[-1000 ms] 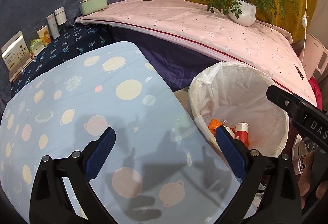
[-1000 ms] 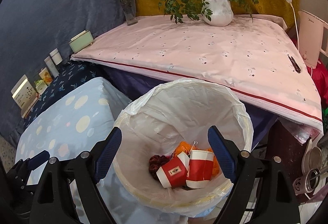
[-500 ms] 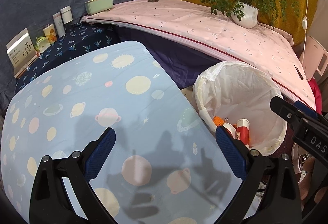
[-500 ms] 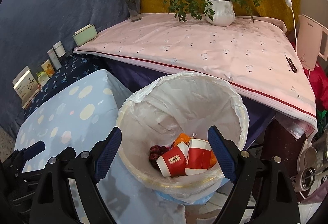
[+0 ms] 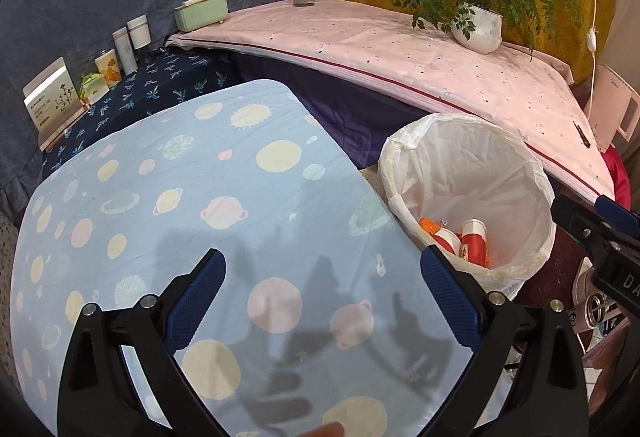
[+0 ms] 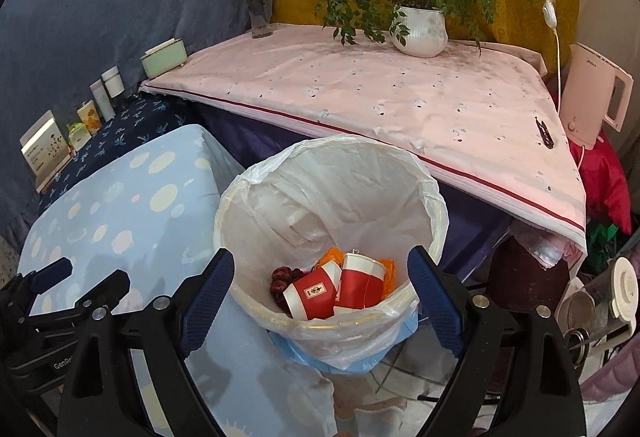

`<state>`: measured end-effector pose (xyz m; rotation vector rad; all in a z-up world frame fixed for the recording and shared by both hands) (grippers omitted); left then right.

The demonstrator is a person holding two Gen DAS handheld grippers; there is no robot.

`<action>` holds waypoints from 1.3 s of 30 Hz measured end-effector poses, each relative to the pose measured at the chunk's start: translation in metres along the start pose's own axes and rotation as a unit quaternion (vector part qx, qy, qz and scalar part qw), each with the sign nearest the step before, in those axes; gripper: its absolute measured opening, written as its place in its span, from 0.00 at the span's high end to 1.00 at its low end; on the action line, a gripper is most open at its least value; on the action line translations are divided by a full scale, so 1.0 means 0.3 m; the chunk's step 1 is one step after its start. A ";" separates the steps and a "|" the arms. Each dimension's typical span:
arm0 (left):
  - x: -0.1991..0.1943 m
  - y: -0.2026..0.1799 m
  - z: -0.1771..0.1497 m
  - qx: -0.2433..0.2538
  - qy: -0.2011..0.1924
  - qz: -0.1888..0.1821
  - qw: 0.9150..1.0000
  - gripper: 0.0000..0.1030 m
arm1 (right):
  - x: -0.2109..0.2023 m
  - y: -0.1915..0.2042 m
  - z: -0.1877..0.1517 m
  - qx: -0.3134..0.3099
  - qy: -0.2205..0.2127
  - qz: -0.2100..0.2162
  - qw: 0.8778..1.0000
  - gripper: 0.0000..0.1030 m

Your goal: Collect trash

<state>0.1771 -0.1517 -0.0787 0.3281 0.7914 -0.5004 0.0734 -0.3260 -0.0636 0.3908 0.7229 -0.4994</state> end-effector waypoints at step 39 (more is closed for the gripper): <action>-0.002 -0.053 -0.041 -0.003 0.015 0.006 1.000 0.09 | 0.008 -0.041 -0.113 -0.037 0.032 -0.029 0.998 0.07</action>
Point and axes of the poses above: each gripper's, at about its wrist camera, not at the fingertips, and x roughly the way its jaws point, y to its left, z to its top, the point moved 7 cm from there along x, roughly the way its jaws point, and after that the axes turned 8 degrees about x, right-handed, at the moved point
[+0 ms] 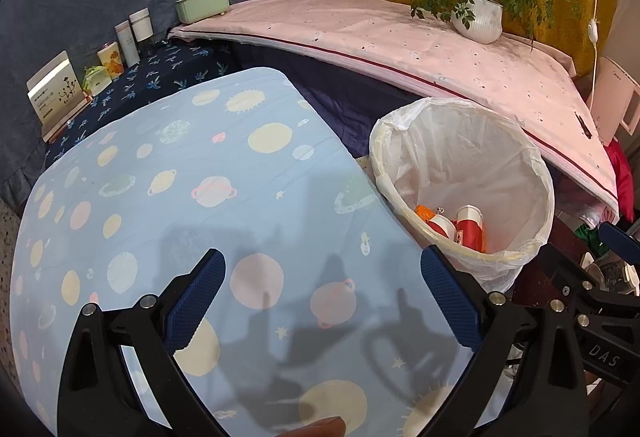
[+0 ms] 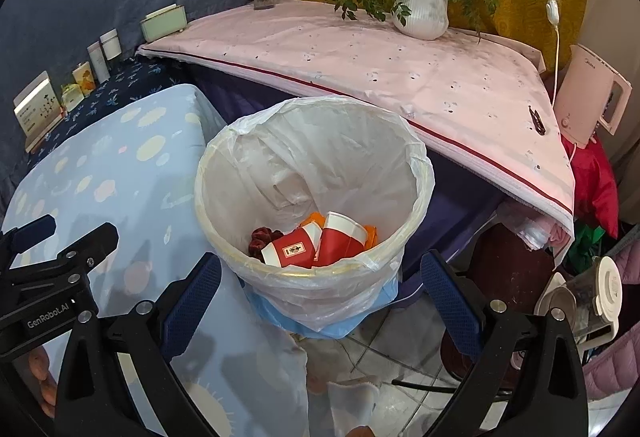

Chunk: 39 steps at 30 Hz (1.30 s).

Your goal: Collect trash

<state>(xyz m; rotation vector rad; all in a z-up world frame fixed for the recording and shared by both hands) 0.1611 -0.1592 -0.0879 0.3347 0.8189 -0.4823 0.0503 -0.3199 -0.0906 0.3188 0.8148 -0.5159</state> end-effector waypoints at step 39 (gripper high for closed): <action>0.014 -0.055 -0.002 0.019 0.001 0.009 1.000 0.09 | 0.012 -0.025 -0.022 0.003 0.002 -0.003 1.000 0.07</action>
Point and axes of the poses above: each gripper's, at about its wrist camera, not at the fingertips, and x roughly the way its jaws point, y to its left, z to its top, the point moved 7 cm from there along x, roughly the way its jaws point, and after that the axes turned 8 degrees about x, right-handed, at the moved point
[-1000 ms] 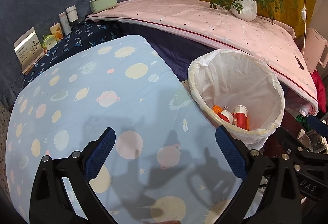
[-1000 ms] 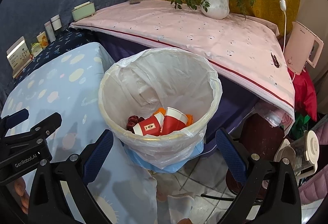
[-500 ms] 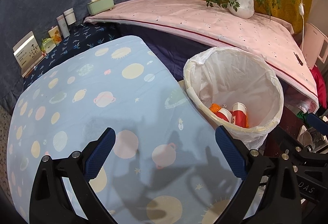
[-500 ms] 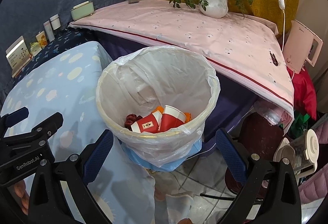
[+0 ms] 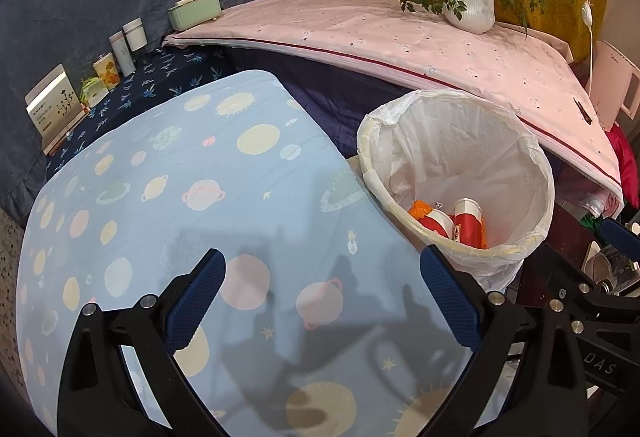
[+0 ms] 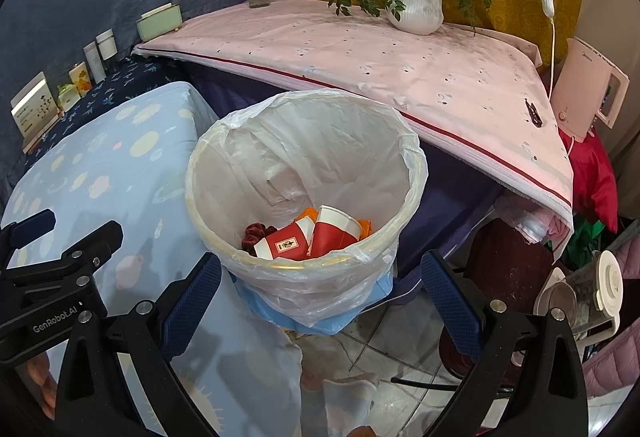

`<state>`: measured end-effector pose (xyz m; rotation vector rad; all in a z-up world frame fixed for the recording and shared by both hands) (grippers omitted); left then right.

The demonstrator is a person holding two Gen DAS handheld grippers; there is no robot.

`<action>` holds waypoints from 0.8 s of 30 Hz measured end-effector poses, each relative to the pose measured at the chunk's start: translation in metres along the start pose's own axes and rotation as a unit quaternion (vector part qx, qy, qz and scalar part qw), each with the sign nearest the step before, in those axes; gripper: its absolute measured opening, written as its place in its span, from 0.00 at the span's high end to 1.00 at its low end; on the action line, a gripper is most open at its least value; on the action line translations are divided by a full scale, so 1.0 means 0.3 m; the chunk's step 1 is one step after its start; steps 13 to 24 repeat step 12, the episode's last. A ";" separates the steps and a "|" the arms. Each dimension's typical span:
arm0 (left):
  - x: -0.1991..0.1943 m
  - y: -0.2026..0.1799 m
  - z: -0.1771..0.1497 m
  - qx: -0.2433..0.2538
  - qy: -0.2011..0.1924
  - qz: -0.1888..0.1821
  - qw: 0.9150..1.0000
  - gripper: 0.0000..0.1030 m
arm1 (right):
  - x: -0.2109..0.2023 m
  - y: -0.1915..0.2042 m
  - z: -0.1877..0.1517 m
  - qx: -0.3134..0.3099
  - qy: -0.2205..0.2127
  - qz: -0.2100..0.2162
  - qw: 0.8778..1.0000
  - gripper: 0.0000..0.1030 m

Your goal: Collect trash

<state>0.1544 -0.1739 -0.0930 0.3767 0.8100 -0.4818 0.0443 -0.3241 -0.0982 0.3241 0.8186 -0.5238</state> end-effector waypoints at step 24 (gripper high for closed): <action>0.002 -0.008 0.006 0.012 -0.002 -0.003 1.000 0.09 | 0.001 0.001 0.000 0.000 0.000 0.000 1.000 0.07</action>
Point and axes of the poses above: each gripper's, at about its wrist camera, not at the fingertips, and x roughly the way its jaws point, y to its left, z to its top, the point moved 7 cm from there along x, roughly the way its jaws point, and after that the axes turned 8 degrees about x, right-handed, at the moved point
